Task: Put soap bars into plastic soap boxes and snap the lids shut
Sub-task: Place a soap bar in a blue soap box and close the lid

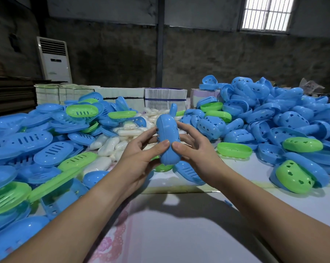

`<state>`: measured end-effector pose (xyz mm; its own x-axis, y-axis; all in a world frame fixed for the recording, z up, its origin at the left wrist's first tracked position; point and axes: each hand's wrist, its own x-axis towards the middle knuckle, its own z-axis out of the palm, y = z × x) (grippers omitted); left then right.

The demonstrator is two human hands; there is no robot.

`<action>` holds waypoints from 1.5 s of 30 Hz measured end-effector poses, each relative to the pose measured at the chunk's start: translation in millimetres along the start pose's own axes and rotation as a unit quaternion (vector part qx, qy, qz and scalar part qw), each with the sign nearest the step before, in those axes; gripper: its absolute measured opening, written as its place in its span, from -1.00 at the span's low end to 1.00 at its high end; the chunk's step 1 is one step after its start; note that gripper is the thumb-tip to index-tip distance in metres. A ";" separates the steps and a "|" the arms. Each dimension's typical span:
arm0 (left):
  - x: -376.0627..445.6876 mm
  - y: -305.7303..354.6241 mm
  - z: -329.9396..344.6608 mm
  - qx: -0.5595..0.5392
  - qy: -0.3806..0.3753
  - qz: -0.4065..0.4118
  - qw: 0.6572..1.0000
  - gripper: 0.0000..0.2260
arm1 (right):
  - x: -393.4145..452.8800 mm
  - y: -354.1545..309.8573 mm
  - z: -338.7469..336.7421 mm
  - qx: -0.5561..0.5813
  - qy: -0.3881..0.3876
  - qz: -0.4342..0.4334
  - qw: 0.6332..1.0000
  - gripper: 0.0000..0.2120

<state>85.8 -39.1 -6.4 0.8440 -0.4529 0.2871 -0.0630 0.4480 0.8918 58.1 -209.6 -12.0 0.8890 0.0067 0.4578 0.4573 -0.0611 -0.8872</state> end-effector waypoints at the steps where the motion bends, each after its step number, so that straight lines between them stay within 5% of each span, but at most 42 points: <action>1: -0.6 0.3 1.3 -0.001 0.005 0.002 1.000 -0.37 | 0.4 0.2 -0.2 0.001 -0.001 0.002 1.000 -0.47; 19: 3.7 -9.2 5.7 -0.037 0.064 -0.020 0.997 -0.54 | 4.7 -0.4 -2.8 -0.035 0.038 0.036 0.998 -0.41; 24: 4.2 -8.2 4.0 -0.035 0.044 -0.015 0.998 -0.40 | 5.5 -0.4 -2.1 -0.025 0.030 0.031 0.999 -0.42; 29: 5.0 -4.5 0.9 -0.074 0.041 -0.018 0.996 -0.46 | 4.3 -5.5 -5.8 0.015 0.031 0.021 0.999 -0.56; 45: 2.1 -8.4 0.4 -0.021 -0.009 0.023 0.999 -0.39 | 0.6 -4.5 0.4 -0.007 0.027 0.011 1.000 -0.40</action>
<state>87.9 -44.1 -13.2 0.8307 -0.4453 0.3341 -0.0782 0.5009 0.8620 56.6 -208.9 -7.8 0.8965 -0.0481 0.4404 0.4364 -0.0754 -0.8966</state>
